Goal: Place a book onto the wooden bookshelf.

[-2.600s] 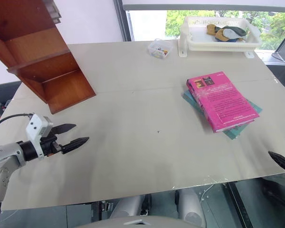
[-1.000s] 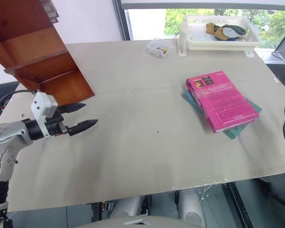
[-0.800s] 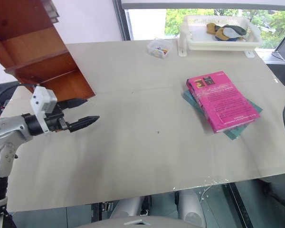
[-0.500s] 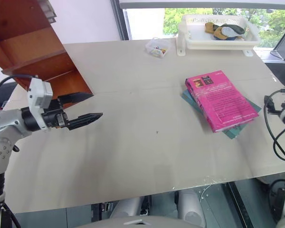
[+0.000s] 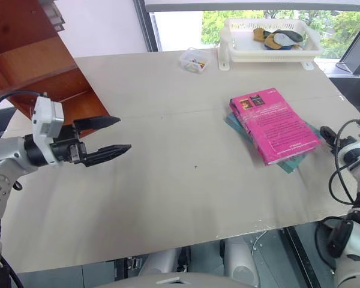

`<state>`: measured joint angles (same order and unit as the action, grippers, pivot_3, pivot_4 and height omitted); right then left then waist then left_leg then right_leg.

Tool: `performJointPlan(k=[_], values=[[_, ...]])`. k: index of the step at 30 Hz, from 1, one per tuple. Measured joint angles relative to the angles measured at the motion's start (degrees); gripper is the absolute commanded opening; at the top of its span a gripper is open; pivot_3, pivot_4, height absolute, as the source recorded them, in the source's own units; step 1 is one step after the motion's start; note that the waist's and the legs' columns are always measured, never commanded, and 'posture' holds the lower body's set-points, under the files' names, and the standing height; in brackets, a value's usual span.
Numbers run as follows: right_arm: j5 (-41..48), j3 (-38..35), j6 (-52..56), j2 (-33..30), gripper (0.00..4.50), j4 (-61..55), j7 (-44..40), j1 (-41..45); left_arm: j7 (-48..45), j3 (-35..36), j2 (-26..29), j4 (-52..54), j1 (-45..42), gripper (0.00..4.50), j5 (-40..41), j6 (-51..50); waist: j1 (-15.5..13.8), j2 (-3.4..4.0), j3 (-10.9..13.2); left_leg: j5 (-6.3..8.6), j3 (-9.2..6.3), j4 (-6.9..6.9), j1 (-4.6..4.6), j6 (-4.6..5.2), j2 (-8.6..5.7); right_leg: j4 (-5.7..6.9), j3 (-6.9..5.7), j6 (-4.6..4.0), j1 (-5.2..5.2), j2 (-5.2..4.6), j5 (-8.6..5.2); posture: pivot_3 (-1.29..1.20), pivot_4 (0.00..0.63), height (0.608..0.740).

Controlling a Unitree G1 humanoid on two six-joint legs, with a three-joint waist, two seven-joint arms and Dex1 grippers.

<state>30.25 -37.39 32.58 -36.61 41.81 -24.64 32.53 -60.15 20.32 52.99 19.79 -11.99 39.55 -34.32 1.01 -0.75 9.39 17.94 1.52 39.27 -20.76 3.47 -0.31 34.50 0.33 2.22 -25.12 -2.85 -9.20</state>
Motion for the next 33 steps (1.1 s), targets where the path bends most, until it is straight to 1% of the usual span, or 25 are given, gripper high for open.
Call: performJointPlan(k=[3,6,11,16,22,27,30,33], values=[[2.2,-1.2,-1.9,3.7,4.50,0.4,-0.9,1.2,-0.4,-0.2,0.5,-0.4,-1.4,4.48,0.0,0.0,0.1,-0.01,0.0,0.00,0.04,0.00,0.02,0.00,0.01,0.00,0.04,0.12,0.00,0.01,0.07,0.00,0.150,0.740],[3.3,-0.6,-4.4,6.8,4.50,0.7,-3.0,2.4,-1.1,-0.2,0.9,-0.9,-2.5,4.48,0.0,0.4,0.6,-0.01,0.0,0.00,0.09,0.00,0.04,0.00,0.03,0.01,0.09,0.21,0.00,0.02,0.13,0.00,0.150,0.740],[4.5,0.1,-5.3,7.5,4.50,3.6,-7.9,3.4,-1.9,-0.6,1.0,-1.9,-2.5,4.48,-0.1,0.4,1.1,-0.02,0.0,-0.01,0.09,0.00,0.02,-0.02,0.04,-0.01,0.09,0.21,-0.01,0.01,0.13,0.00,0.150,0.740],[7.4,0.5,0.2,7.1,4.50,4.6,-13.2,3.7,-2.1,-0.6,1.1,-1.9,-2.6,4.48,-0.2,0.8,1.5,-0.02,0.0,0.00,0.14,-0.04,0.07,-0.01,0.10,0.01,0.15,0.20,-0.03,0.06,0.14,0.00,0.150,0.740],[10.7,2.5,8.2,7.3,4.50,0.4,-18.6,0.8,-1.9,-0.6,1.1,-2.0,-1.2,4.48,-1.2,1.9,1.4,-0.03,0.0,0.00,0.14,-0.04,0.06,-0.01,0.11,0.04,0.14,0.20,-0.03,0.06,0.14,0.00,0.150,0.740],[11.5,5.5,12.2,9.1,4.50,-5.8,-19.9,-1.4,-1.9,-0.7,1.1,-2.1,-1.2,4.48,-1.4,2.4,1.4,-0.03,0.0,0.00,0.16,-0.04,0.08,-0.01,0.11,0.10,0.17,0.20,-0.07,0.06,0.14,0.00,0.150,0.740],[11.0,6.1,10.8,9.8,4.50,-6.4,-18.9,-1.2,-1.9,-0.6,1.1,-2.4,-1.2,4.48,-1.5,2.5,1.3,-0.03,0.0,0.00,0.17,-0.04,0.09,-0.02,0.11,0.12,0.17,0.20,-0.08,0.06,0.14,0.00,0.150,0.740],[10.3,5.1,6.5,10.3,4.50,-3.2,-15.7,1.4,-1.9,-0.6,1.1,-2.2,-1.3,4.48,-1.0,2.4,1.3,-0.03,0.0,0.00,0.25,-0.03,0.09,-0.02,0.06,0.12,0.23,0.21,-0.09,0.02,0.14,0.00,0.150,0.740]])
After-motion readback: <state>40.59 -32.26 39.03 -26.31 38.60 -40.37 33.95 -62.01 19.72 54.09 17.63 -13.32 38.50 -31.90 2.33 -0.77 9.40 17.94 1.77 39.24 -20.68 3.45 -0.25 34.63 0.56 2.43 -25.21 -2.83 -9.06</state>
